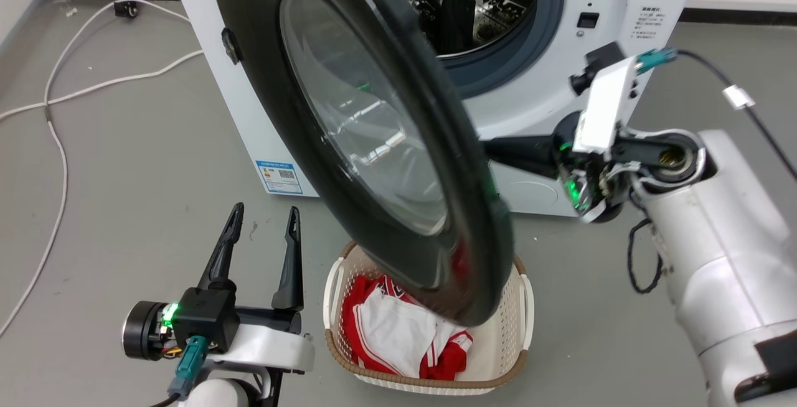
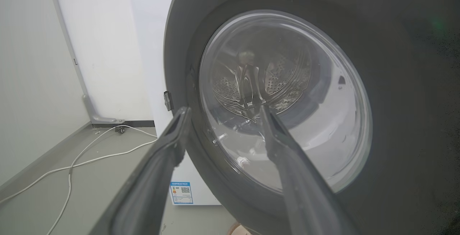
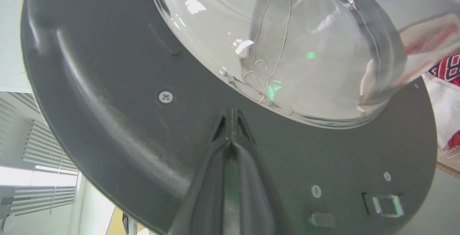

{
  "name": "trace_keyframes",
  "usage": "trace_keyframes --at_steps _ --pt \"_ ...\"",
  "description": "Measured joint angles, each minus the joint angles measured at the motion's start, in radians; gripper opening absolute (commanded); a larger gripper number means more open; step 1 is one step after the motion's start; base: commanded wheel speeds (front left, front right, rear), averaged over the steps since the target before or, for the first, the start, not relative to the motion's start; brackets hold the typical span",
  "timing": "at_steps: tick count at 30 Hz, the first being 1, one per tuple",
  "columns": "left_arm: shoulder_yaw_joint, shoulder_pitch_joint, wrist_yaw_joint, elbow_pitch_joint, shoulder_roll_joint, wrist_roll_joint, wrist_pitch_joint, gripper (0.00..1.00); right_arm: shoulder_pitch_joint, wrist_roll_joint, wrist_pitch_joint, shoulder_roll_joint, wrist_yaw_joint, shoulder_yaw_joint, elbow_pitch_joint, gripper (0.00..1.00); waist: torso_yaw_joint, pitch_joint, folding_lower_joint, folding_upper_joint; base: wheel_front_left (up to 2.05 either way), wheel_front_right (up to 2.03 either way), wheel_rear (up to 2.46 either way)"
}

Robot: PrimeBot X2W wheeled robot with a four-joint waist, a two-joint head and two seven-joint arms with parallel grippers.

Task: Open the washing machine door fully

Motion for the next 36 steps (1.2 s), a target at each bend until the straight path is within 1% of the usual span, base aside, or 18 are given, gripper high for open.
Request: trace_keyframes --at_steps 5,13,16,20,24,26,31,36 --pt "-0.003 0.012 -0.004 0.004 0.000 0.000 0.000 1.00 0.059 0.016 0.022 0.032 0.000 0.039 -0.062 0.00 0.005 -0.019 0.0000 0.0000 0.00 0.00 0.00" --pt "-0.010 0.029 -0.013 0.009 0.000 0.000 0.000 1.00 0.131 0.064 0.034 0.043 0.000 0.124 -0.158 0.00 0.004 -0.036 0.0000 0.0000 0.00 0.00 0.00" --pt "-0.011 0.031 -0.016 0.012 0.000 0.000 0.000 1.00 0.155 0.113 0.025 0.043 0.000 0.171 -0.198 0.00 0.003 -0.037 0.0001 0.0000 0.00 0.00 0.00" --pt "-0.011 0.035 -0.016 0.013 0.000 -0.002 0.000 1.00 0.167 0.150 -0.014 0.047 0.000 0.229 -0.233 0.00 -0.001 -0.039 0.0001 0.0000 0.00 0.00 0.00" --pt "-0.009 0.035 -0.010 0.012 0.000 -0.007 0.000 1.00 0.181 0.159 -0.115 0.048 0.000 0.233 -0.263 0.00 -0.005 -0.039 0.0001 0.0000 0.00 0.00 0.00" --pt "-0.007 0.035 -0.006 0.012 0.000 -0.011 0.000 1.00 0.197 0.155 -0.194 0.050 0.000 0.214 -0.269 0.00 -0.008 -0.040 0.0001 0.0000 0.00 0.00 0.00" --pt "0.002 0.041 0.002 0.009 0.000 -0.014 0.000 1.00 0.248 0.136 -0.393 0.047 0.000 0.130 -0.268 0.00 -0.016 -0.049 0.0001 0.0000 0.00 0.00 0.00" --pt "0.022 0.054 0.002 0.008 0.000 -0.016 0.000 1.00 0.325 0.122 -0.568 0.023 0.000 0.036 -0.297 0.00 -0.032 -0.060 0.0001 0.0000 0.00 0.00 0.00"
